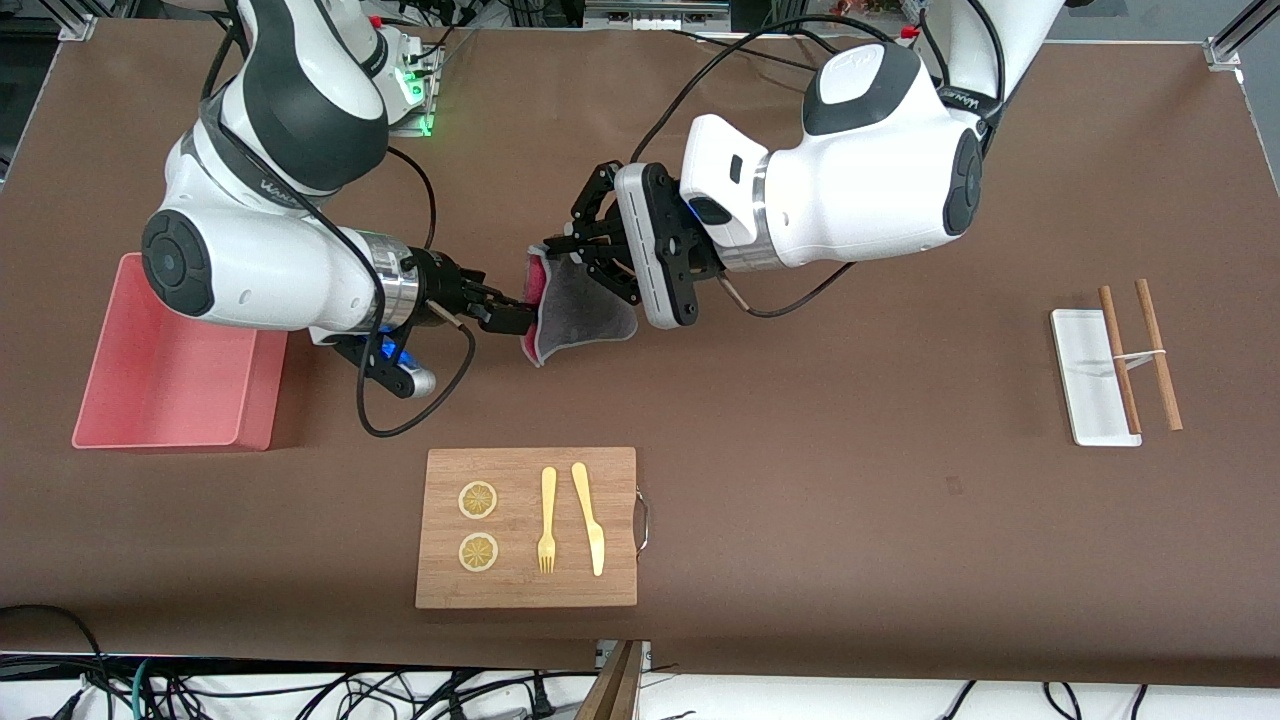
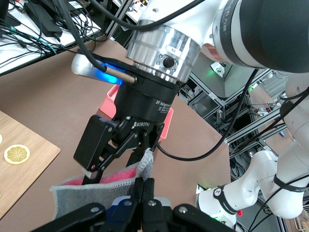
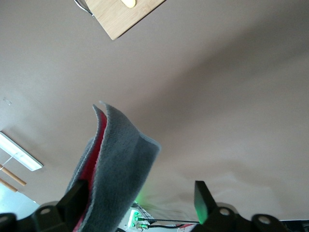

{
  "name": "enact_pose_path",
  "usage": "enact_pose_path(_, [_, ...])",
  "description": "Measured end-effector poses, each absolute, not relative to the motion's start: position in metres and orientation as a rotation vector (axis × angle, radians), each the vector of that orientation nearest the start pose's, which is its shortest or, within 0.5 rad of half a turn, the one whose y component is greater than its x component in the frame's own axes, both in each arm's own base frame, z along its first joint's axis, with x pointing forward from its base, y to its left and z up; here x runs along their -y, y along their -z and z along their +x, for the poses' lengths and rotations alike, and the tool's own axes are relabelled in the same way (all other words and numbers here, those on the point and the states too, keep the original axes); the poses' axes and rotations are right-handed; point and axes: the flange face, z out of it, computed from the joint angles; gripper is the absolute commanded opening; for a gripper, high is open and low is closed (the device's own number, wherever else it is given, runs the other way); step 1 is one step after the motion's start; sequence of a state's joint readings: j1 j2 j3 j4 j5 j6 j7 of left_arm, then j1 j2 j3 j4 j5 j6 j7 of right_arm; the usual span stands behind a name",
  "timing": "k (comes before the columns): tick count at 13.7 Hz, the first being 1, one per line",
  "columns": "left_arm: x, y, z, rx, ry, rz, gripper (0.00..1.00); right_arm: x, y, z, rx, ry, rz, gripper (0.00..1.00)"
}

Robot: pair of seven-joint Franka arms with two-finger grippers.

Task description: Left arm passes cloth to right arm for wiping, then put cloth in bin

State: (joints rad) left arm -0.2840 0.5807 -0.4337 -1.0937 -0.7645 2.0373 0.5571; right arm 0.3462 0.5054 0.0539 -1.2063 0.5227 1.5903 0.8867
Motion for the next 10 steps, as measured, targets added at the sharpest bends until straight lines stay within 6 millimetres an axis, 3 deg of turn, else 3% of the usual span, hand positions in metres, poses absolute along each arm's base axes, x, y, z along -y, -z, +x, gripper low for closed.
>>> enact_pose_path(2, [0.4386,-0.5762,0.6023,0.962,-0.373,1.899,0.00,-0.3154,-0.4930,0.6200,-0.711,-0.597,-2.607,0.16])
enact_pose_path(5, [0.4386,-0.5762,0.6023,0.962,-0.373,1.899,0.00,-0.3177,-0.4919,0.6190,-0.710,-0.623,-2.579,0.00])
enact_pose_path(10, [0.4378,-0.5762,0.6029,0.960,-0.374,1.899,0.00,-0.3164,-0.4910,0.6195,-0.714,-0.628,-2.572,0.00])
